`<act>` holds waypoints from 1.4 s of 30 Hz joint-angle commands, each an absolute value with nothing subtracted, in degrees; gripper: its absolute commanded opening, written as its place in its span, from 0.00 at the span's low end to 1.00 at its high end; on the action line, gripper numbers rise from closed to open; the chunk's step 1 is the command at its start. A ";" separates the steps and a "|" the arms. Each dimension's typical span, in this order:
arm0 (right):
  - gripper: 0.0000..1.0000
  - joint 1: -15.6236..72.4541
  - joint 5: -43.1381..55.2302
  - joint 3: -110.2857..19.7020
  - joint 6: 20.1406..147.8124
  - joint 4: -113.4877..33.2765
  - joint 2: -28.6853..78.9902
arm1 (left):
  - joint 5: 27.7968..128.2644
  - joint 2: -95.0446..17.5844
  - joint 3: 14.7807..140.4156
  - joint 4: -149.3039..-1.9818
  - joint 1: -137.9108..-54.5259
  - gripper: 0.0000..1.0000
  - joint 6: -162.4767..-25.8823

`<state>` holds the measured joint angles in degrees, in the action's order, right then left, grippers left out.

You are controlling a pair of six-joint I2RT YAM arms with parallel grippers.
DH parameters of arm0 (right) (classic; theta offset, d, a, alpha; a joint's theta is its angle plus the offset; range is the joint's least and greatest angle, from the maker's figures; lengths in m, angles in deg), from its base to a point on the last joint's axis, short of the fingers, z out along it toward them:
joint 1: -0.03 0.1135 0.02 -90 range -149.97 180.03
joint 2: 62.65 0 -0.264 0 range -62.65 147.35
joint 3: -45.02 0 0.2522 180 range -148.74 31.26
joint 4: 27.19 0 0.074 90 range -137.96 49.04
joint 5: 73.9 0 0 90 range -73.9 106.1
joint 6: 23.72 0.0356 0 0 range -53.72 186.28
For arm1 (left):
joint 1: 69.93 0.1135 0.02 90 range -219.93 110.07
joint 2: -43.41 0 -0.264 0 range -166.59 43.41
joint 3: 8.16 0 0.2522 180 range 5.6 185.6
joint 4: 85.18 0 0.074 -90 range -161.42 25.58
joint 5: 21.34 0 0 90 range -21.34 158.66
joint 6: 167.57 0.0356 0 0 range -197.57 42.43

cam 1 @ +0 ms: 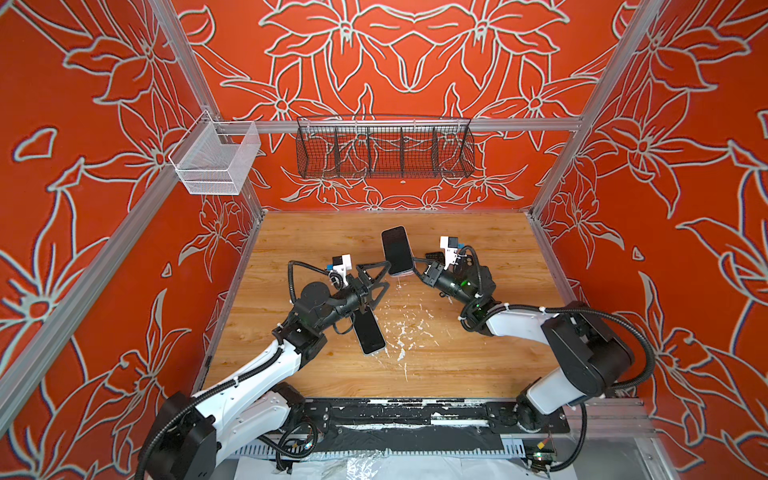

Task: Take the phone out of the phone case
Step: 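Pull the phone with the left gripper while the right grips the pink case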

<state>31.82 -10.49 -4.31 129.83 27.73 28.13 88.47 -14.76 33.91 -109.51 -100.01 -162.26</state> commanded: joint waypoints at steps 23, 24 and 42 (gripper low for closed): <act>0.00 32.86 -6.31 -1.52 132.11 39.82 27.87 | 86.51 -26.55 37.72 -122.58 -103.06 0.97 -164.98; 0.00 32.99 -6.28 -1.38 132.11 39.82 27.69 | 86.45 -26.76 37.72 -122.73 -103.06 0.97 -165.00; 0.00 34.57 -4.82 1.04 130.97 39.82 26.44 | 86.25 -27.98 38.02 -124.81 -103.07 0.97 -165.97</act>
